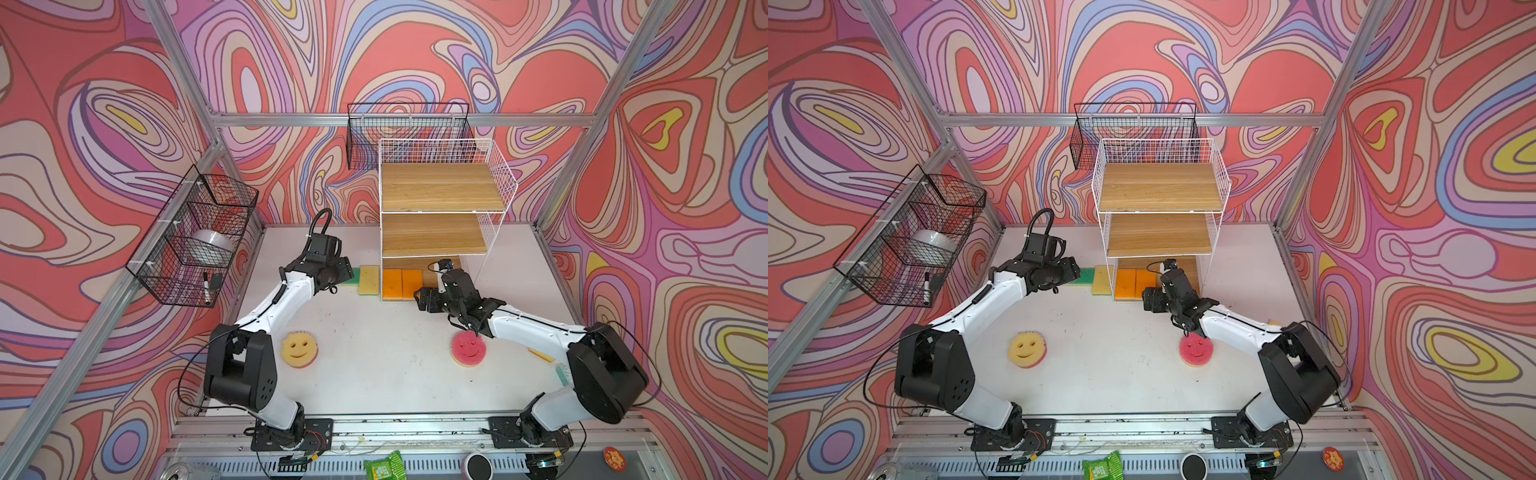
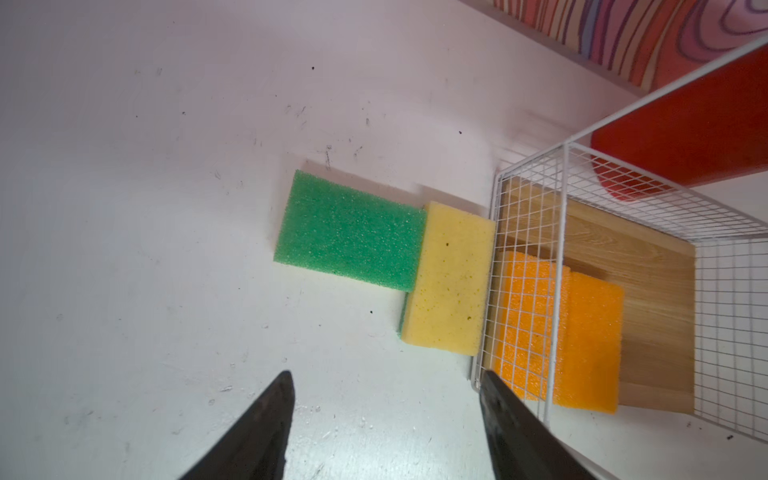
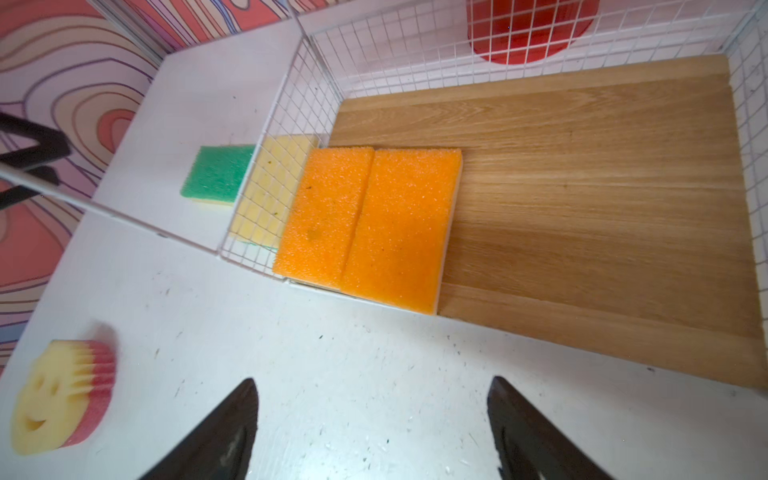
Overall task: Place and organize the cleaning sponges onto the shelf
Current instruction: 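Draw the right gripper back while the left gripper reaches to the green sponge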
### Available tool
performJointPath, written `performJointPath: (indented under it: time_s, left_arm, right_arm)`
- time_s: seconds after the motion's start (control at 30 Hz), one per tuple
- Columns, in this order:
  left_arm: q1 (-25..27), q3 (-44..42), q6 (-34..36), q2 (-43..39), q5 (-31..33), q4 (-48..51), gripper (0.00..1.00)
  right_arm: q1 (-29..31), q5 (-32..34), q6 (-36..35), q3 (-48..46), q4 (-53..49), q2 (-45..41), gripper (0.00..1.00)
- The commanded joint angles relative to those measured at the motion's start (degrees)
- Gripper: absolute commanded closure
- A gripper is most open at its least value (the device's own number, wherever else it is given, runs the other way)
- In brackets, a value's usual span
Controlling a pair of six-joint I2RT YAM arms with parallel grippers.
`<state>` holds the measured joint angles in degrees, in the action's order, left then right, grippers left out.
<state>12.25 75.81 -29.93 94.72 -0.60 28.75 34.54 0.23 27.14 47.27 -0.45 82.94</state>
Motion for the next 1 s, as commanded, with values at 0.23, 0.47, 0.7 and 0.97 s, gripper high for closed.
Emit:
performJointPath:
  time_s: [0.23, 0.47, 0.7, 0.97]
  left_arm:
    - [-2.8, 16.9, 6.5, 17.1, 2.0, 9.4, 0.35]
    - [-3.1, 34.5, 11.6, 31.8, 3.3, 14.2, 0.61]
    - [-3.5, 43.6, 14.2, 41.3, 4.4, 16.9, 1.0]
    - [-3.6, 41.4, 13.1, 42.9, 2.7, 15.3, 1.0]
  right_arm:
    - [-0.1, -7.2, 0.0, -5.0, 3.4, -4.6, 0.11]
    - [0.0, -12.6, 0.2, -9.4, 5.5, -7.8, 0.11]
    - [0.1, -12.8, 1.2, -13.0, 4.9, -12.6, 0.11]
    - [0.0, -13.1, 1.9, -13.8, 4.0, -15.4, 0.11]
